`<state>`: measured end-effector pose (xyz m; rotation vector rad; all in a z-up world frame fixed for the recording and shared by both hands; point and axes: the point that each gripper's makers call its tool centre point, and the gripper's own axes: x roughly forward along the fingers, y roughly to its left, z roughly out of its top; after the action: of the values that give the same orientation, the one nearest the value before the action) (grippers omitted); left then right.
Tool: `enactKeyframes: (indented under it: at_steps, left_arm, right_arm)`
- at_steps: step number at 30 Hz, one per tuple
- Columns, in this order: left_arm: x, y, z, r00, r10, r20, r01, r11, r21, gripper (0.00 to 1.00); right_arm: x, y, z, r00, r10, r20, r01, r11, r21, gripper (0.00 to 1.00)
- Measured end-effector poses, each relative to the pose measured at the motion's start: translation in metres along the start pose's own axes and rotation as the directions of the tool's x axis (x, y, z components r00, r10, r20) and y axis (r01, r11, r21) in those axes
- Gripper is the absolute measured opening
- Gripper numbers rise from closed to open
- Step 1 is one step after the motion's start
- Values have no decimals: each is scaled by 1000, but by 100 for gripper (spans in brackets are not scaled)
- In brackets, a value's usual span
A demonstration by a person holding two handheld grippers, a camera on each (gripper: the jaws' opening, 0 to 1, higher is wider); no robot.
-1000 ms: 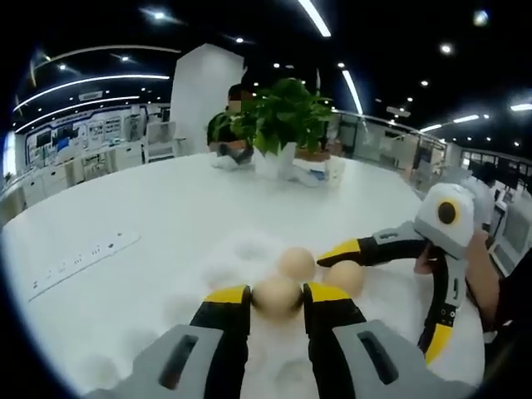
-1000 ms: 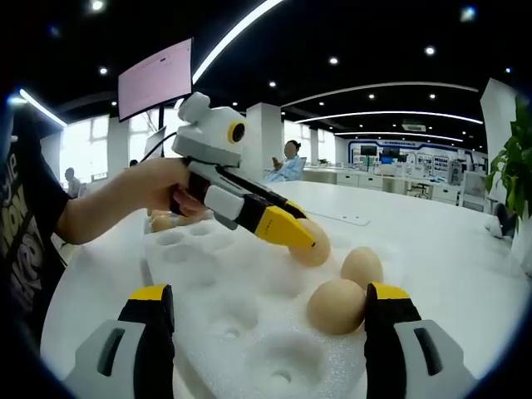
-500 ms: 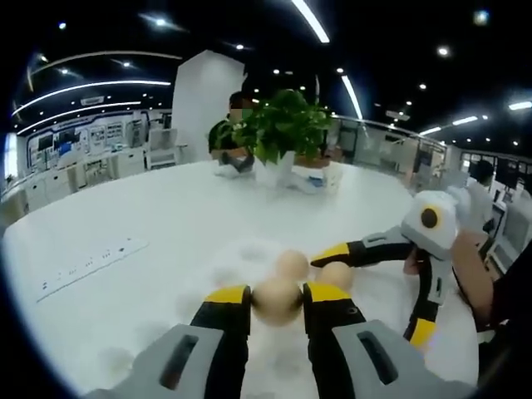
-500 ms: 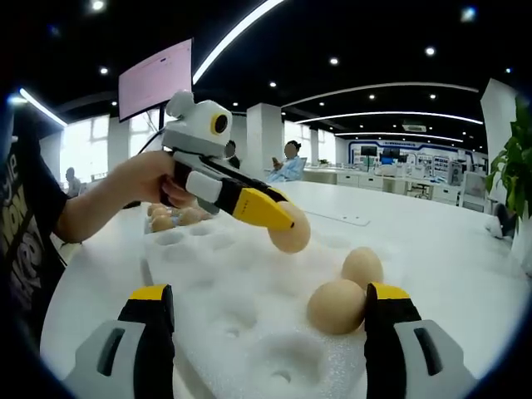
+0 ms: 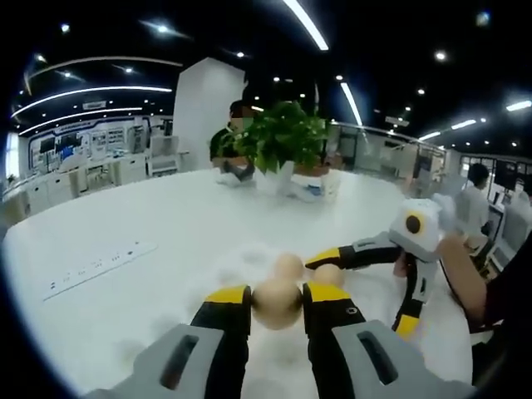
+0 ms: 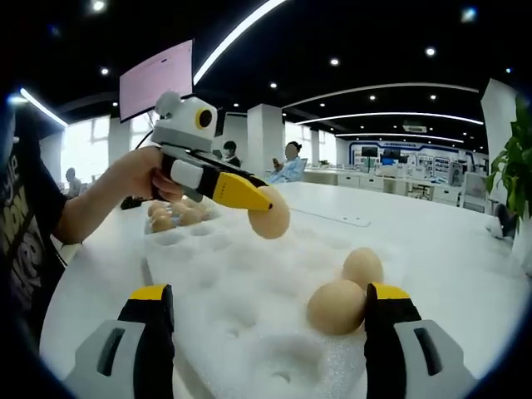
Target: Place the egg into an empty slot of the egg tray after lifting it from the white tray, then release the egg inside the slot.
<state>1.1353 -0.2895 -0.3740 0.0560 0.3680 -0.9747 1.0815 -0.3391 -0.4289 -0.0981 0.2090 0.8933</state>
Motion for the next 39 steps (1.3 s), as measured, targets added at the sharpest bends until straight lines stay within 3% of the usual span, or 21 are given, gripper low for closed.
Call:
enactKeyframes:
  at_steps: [39]
  left_arm:
    - [-96,27,-7,993,111,36,-112,993,22,23]
  right_arm:
    - [2,8,0,1000,6,7,-6,1000,-1,100]
